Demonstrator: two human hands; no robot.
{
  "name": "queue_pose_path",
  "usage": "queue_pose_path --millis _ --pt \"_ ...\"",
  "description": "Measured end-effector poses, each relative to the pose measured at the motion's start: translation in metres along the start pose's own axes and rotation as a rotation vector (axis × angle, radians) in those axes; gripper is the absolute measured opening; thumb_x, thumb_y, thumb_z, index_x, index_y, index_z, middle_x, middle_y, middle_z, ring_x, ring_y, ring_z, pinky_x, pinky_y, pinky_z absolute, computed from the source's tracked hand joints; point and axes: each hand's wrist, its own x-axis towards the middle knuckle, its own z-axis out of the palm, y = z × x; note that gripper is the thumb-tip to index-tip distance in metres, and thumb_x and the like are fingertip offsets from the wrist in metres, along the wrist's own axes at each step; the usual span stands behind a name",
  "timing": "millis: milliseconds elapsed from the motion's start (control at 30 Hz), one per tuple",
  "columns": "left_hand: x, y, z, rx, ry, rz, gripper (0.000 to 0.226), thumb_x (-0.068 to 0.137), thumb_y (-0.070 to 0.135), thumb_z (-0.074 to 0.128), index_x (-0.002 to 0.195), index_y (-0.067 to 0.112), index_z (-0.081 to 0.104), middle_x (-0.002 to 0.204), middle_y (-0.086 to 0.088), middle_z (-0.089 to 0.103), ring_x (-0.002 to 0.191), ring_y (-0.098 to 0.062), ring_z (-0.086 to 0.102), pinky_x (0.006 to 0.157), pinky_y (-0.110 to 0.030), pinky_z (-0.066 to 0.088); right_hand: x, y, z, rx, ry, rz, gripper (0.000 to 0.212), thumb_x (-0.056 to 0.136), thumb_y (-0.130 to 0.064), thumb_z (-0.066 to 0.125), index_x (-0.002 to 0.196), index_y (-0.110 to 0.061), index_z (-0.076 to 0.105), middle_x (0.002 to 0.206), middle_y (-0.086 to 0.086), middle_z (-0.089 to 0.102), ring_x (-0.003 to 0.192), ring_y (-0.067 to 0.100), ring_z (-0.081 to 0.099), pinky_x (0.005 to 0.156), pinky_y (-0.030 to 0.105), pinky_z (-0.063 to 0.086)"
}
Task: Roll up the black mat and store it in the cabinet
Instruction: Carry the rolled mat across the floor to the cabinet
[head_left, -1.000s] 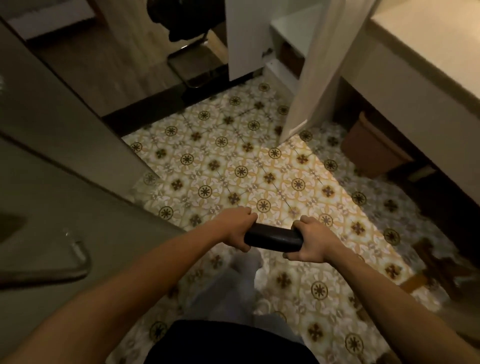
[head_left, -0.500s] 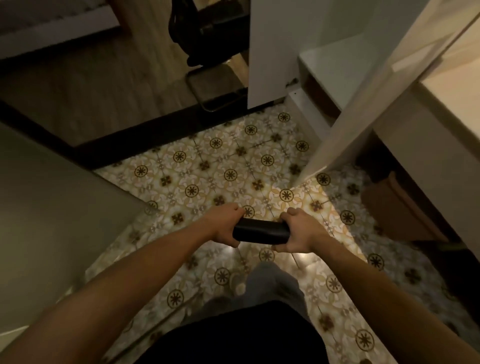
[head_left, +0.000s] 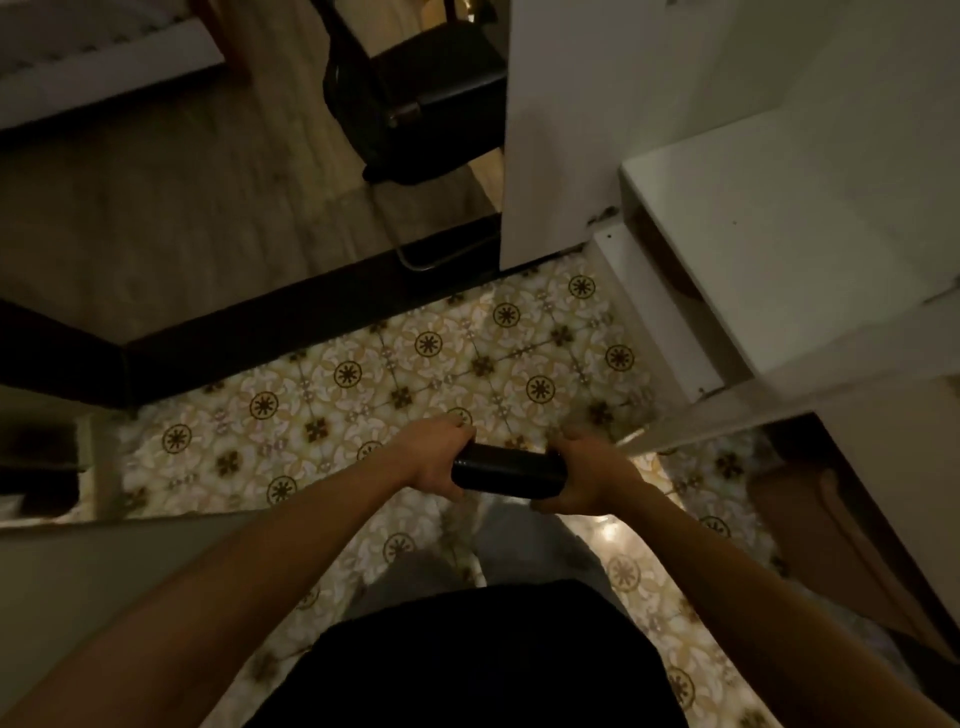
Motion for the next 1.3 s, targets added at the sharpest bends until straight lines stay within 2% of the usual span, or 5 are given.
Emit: queue_pose_path --millis 100,333,833,1133,1300 --pt "0.041 -0.016 -0.047 0.003 0.031 0.032 0.064 0.062 0.058 0.076 0.113 0.025 0.055 0.104 0.002 0.054 0.092 -0.017 0.054 0.066 -0.029 0.040 0.033 0.022 -0.040 0.035 -0.016 0.030 0.081 0.052 -0.087 0.066 0.104 -0.026 0.059 0.101 -0.002 0.052 0.088 0.019 0.054 0.073 0.037 0.055" --pt "0.150 -0.042 -0.135 0.035 0.001 0.146 0.067 0.065 0.057 0.077 0.120 0.024 0.055 0.111 0.002 0.054 0.099 -0.018 0.056 0.080 -0.033 0.052 0.089 0.076 -0.110 0.123 0.052 0.148 0.088 0.047 -0.089 0.062 0.108 -0.026 0.059 0.101 -0.005 0.050 0.087 0.015 0.051 0.069 0.033 0.051" --pt "0.479 -0.114 -0.269 0.395 -0.074 0.595 0.070 0.069 0.051 0.079 0.124 0.018 0.050 0.124 0.000 0.055 0.105 -0.023 0.060 0.079 -0.035 0.049 0.283 0.202 -0.166 0.433 0.236 0.643 0.069 0.059 -0.073 0.077 0.103 -0.022 0.061 0.098 -0.003 0.054 0.085 0.016 0.054 0.072 0.034 0.054" --pt "0.669 -0.163 -0.168 0.523 -0.076 0.691 0.062 0.078 0.049 0.071 0.126 0.020 0.045 0.119 0.001 0.054 0.099 -0.020 0.057 0.067 -0.030 0.035 0.417 0.337 -0.059 0.503 0.205 0.672 0.067 0.051 -0.079 0.068 0.093 -0.029 0.056 0.091 -0.010 0.050 0.074 0.009 0.053 0.058 0.025 0.045" --pt "0.784 -0.181 -0.085 0.525 -0.016 0.742 0.065 0.072 0.053 0.070 0.122 0.018 0.047 0.109 0.001 0.055 0.078 -0.018 0.053 0.057 -0.031 0.036 0.490 0.428 0.012 0.442 0.225 0.646 0.075 0.048 -0.088 0.052 0.091 -0.027 0.059 0.087 -0.007 0.059 0.078 0.017 0.063 0.071 0.040 0.058"
